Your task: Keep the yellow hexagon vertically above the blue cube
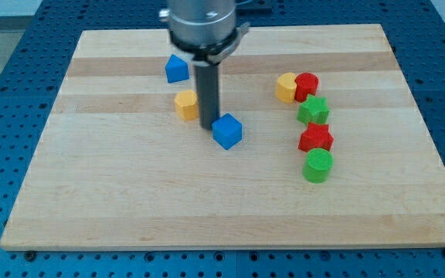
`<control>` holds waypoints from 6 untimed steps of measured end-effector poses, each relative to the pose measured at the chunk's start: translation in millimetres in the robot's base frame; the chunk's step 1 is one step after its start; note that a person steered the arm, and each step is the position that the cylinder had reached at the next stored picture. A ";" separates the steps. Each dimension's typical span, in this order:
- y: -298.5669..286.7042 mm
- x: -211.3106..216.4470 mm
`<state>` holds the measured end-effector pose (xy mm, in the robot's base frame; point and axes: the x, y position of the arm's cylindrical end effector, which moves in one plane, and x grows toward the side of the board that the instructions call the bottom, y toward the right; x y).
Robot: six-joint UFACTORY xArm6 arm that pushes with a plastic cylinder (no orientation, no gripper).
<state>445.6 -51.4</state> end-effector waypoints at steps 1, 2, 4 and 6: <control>-32.9 25.5; -60.3 37.8; -76.5 -11.9; -28.6 -37.9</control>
